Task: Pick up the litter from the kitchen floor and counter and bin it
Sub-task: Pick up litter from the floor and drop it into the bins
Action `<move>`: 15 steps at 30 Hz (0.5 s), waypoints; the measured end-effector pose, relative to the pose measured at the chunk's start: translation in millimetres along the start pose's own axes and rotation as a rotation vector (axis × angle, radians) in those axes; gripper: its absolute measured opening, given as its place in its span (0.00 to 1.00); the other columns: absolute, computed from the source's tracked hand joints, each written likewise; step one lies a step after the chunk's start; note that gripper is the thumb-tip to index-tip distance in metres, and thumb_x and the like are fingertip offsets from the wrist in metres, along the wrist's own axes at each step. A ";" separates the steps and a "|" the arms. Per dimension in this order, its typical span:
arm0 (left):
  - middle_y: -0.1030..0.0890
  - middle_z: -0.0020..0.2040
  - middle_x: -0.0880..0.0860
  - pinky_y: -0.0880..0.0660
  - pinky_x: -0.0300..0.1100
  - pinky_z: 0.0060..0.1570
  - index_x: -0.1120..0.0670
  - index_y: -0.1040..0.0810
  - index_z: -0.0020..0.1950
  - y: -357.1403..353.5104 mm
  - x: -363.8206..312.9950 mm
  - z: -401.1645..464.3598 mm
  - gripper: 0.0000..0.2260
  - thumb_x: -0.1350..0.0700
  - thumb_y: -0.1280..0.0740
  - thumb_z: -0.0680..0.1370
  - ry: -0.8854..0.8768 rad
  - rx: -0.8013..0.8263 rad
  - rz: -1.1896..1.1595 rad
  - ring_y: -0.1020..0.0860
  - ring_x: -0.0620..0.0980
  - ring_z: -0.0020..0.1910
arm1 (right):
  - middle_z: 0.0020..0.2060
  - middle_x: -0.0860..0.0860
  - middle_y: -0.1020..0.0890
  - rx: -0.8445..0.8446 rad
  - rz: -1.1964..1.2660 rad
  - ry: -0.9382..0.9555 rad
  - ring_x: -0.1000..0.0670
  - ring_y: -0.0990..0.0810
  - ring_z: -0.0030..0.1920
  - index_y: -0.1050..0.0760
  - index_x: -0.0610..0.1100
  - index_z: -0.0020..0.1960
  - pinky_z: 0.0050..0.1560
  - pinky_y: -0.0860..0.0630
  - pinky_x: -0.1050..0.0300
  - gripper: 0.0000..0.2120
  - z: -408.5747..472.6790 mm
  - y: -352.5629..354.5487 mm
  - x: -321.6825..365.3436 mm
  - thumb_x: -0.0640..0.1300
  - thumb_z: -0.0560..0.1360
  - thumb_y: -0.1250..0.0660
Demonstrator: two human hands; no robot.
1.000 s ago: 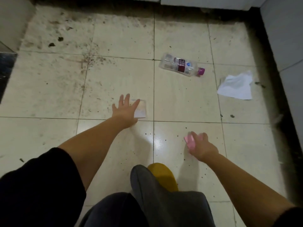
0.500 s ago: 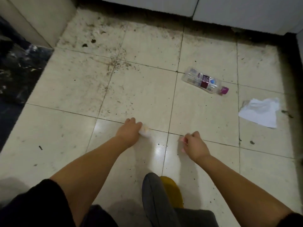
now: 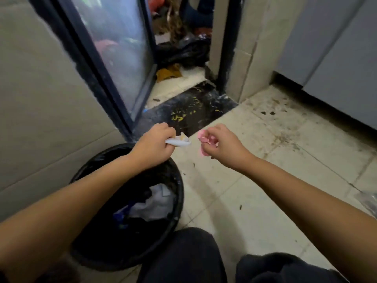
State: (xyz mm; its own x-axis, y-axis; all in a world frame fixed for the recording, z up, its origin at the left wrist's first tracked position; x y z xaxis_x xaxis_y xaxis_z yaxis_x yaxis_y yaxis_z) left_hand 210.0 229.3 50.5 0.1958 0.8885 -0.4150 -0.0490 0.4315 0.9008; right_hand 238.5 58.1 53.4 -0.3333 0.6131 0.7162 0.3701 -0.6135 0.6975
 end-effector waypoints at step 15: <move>0.34 0.71 0.59 0.31 0.53 0.67 0.55 0.35 0.71 -125.9 144.4 -166.2 0.26 0.47 0.36 0.77 0.444 0.914 0.316 0.36 0.60 0.70 | 0.72 0.41 0.35 1.053 -0.821 -0.068 0.40 0.32 0.69 0.37 0.42 0.73 0.66 0.34 0.51 0.23 -13.2 -258.1 18.6 0.44 0.79 0.38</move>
State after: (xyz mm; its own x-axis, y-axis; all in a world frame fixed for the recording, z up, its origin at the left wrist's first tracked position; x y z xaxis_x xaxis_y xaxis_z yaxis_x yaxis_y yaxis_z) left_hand 81.7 329.1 -144.1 -0.0813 0.9966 0.0116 0.7550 0.0540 0.6535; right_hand 125.2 221.3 -113.0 -0.7479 0.6594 0.0763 0.5828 0.5972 0.5511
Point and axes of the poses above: each hand's wrist, its own z-axis towards the middle knuckle, its own y-axis out of the back of the hand, x = y × z, the point moved 6 cm from there along z, towards the middle knuckle
